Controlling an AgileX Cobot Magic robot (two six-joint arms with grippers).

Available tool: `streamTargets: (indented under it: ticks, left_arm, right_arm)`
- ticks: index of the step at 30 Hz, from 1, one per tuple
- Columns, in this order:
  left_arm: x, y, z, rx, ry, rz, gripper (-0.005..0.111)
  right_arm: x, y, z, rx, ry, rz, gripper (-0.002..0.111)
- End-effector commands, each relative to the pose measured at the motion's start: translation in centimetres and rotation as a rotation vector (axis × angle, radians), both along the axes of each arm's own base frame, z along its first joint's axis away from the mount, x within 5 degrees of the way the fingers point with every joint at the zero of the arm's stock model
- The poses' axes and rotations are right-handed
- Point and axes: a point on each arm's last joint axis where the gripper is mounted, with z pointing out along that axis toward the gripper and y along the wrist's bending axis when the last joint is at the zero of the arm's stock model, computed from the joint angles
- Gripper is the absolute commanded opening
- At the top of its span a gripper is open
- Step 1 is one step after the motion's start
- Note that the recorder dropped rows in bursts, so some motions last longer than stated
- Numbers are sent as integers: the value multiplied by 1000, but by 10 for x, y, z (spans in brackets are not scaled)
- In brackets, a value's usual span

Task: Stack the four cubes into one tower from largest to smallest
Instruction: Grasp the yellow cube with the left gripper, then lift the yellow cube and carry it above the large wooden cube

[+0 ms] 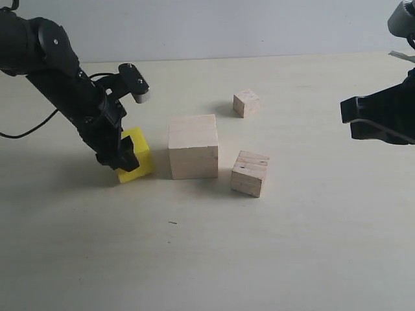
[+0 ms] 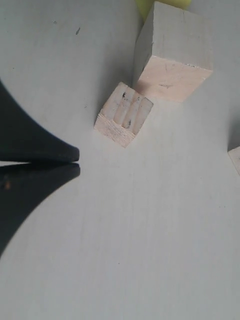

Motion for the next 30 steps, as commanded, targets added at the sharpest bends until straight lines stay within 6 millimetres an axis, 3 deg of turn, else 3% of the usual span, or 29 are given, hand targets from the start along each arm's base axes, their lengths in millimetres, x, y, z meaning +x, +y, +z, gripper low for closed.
streamTargets:
  ticks: [1,7,13,16,21,30]
  left_arm:
    - [-5,4,34,7,-67,-30,0]
    - [-18,5,101,-49,-124,-63,0]
    - [-23,-4,145,-88,-89,-129,0]
    - [-26,-13,155,-55,-116,-188,0]
    - [-31,-35,156,-11,-150,-300,0]
    - [-12,-65,149,-15,-150,-355,0]
  right_arm:
    - [1,1,2,-8,-17,11,0]
    - [1,1,2,-8,-17,11,0]
    - [1,1,2,-8,-17,11,0]
    - [1,1,2,-8,-17,11,0]
    - [1,1,2,-6,-16,11,0]
    - [1,1,2,-2,-14,6,0]
